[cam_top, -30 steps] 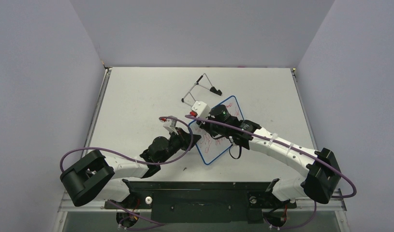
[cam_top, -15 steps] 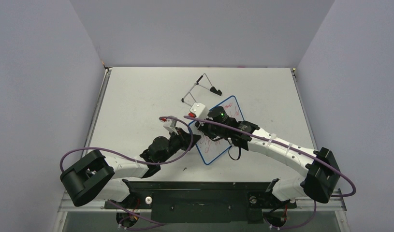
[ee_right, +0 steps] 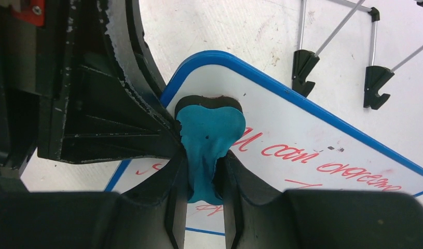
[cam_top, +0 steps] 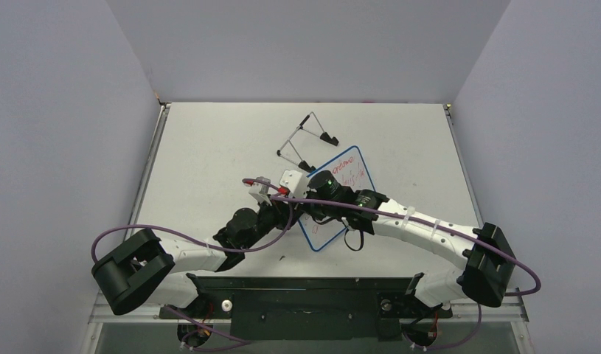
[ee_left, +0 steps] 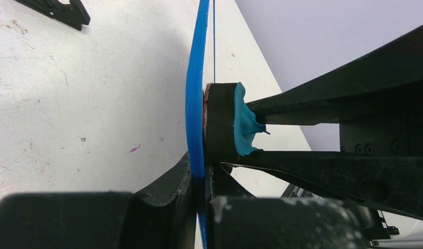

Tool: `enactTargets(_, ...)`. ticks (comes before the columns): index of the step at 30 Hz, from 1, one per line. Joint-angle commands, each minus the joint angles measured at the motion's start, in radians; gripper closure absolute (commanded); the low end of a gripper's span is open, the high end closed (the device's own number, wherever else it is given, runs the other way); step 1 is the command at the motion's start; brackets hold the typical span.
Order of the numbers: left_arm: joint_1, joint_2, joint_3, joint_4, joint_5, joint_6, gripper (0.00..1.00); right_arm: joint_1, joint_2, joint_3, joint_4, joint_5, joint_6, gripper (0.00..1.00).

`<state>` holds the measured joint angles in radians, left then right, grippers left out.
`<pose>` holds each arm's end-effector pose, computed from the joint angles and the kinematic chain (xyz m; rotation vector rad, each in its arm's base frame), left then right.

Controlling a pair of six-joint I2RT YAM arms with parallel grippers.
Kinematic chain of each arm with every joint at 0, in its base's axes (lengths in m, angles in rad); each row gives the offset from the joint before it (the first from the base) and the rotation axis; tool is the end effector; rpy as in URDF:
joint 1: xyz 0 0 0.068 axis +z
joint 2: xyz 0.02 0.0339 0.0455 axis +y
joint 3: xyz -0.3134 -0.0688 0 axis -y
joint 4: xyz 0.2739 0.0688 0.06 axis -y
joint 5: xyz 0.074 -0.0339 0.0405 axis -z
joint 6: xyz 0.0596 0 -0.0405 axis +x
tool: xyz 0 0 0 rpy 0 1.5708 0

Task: Erase the whiteboard
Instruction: Erase the whiteboard at the center of the board.

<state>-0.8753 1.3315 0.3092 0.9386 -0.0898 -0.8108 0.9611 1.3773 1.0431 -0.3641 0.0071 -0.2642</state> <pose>0.1788 -0.2059 0.2044 -0.0163 1.7998 -1.1811 0.1953 0.2789 0.3020 -1.3164 1.8795 0.3576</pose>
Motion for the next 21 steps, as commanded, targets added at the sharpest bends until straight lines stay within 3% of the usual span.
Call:
enactTargets(1, -0.014, -0.034, 0.027, 0.113, 0.068, 0.03, 1.0, -0.034, 0.0, -0.006, 0.082, 0.086, 0.028, 1.0)
enactTargets(5, -0.014, -0.039, 0.025, 0.111, 0.074, 0.03, 1.0, -0.041, -0.005, -0.007, -0.063, -0.124, -0.182, 1.0)
enactTargets(7, -0.012, -0.05, 0.02, 0.105, 0.073, 0.033, 1.0, -0.037, -0.012, -0.025, -0.126, -0.156, -0.243, 1.0)
enactTargets(15, -0.001, -0.069, 0.003, 0.115, 0.088, 0.029, 1.0, -0.06, -0.023, -0.033, -0.056, -0.034, -0.206, 1.0)
enactTargets(21, 0.002, -0.05, 0.012, 0.125, 0.115, 0.025, 1.0, -0.024, 0.018, 0.069, -0.056, 0.02, -0.185, 1.0)
